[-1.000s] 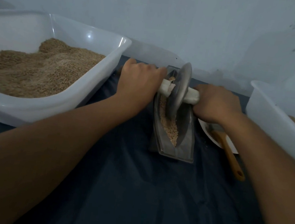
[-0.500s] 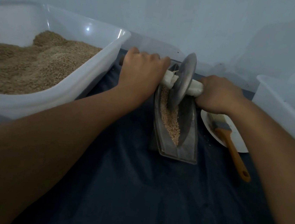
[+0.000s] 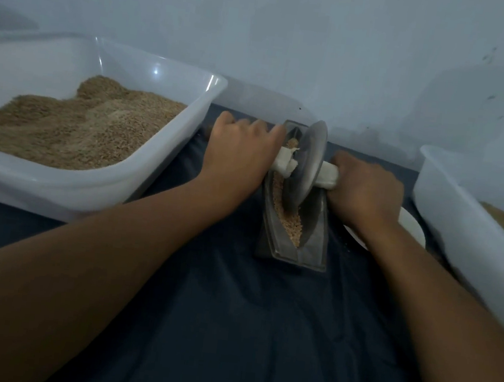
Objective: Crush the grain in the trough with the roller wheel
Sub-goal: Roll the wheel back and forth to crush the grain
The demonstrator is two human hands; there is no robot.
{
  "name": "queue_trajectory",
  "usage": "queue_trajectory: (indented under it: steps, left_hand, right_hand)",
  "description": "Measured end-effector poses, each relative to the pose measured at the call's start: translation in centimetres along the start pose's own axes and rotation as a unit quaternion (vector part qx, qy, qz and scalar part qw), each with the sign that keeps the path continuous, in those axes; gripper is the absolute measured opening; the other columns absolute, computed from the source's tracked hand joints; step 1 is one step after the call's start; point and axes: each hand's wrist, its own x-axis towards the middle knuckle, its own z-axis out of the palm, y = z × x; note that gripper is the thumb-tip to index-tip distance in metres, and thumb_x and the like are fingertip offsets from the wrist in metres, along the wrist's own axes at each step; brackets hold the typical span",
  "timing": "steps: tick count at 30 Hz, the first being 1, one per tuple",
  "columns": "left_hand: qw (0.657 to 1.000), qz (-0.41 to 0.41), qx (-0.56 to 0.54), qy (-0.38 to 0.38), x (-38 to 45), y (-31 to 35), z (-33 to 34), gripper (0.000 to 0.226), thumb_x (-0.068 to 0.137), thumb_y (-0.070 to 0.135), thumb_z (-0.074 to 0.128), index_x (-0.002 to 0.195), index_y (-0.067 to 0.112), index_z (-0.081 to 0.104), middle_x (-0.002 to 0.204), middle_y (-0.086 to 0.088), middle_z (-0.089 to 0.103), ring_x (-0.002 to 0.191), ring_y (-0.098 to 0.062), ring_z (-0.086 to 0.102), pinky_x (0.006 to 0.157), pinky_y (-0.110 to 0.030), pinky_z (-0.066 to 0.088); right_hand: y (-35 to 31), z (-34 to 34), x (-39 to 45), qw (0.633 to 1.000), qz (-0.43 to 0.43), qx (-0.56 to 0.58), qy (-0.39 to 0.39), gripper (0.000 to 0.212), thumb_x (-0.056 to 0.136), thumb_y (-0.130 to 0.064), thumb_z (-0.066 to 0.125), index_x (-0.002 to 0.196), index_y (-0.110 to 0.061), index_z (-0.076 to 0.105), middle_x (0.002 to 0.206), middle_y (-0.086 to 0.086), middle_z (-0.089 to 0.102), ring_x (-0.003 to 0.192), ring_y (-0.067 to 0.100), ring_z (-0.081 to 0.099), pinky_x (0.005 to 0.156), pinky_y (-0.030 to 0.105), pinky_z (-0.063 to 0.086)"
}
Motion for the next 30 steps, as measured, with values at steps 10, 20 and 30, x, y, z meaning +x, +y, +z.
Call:
queue_trajectory:
  steps: [10, 20, 30]
  left_hand:
    - [1.000, -0.010, -0.003, -0.003, -1.3, 0.4, -1.7, 0.021, 0.084, 0.008, 0.056, 0.090, 0.021, 0.042, 0.073, 0.002, 0.045, 0.063, -0.020, 0.041, 0.069, -0.036, 0.030]
    - [1.000, -0.010, 0.007, -0.019, -2.0, 0.6, -3.0, 0.025, 0.081, 0.008, 0.060, 0.098, 0.021, 0.047, 0.074, 0.003, 0.045, 0.063, -0.019, 0.039, 0.068, -0.035, 0.028]
    - [1.000, -0.009, 0.001, -0.022, -1.6, 0.4, -2.3, 0.019, 0.085, 0.010, 0.059, 0.095, 0.021, 0.048, 0.074, 0.003, 0.047, 0.063, -0.019, 0.043, 0.069, -0.035, 0.029]
  right_hand:
    - [-0.8, -1.3, -2.4, 0.998, 0.004, 0.011, 0.057, 0.021, 0.082, -0.035, 0.063, 0.079, -0.023, 0.046, 0.055, -0.011, 0.035, 0.045, 0.015, 0.027, 0.050, 0.024, 0.017]
    - [-1.4, -2.4, -4.0, 0.996, 0.010, 0.030, 0.079, 0.023, 0.082, -0.025, 0.065, 0.076, -0.025, 0.042, 0.057, -0.014, 0.028, 0.048, 0.013, 0.024, 0.054, 0.030, 0.013]
    - [-1.2, -1.6, -3.6, 0.997, 0.013, 0.027, 0.078, 0.021, 0.082, -0.025, 0.065, 0.077, -0.024, 0.044, 0.056, -0.014, 0.028, 0.048, 0.019, 0.032, 0.053, 0.029, 0.012]
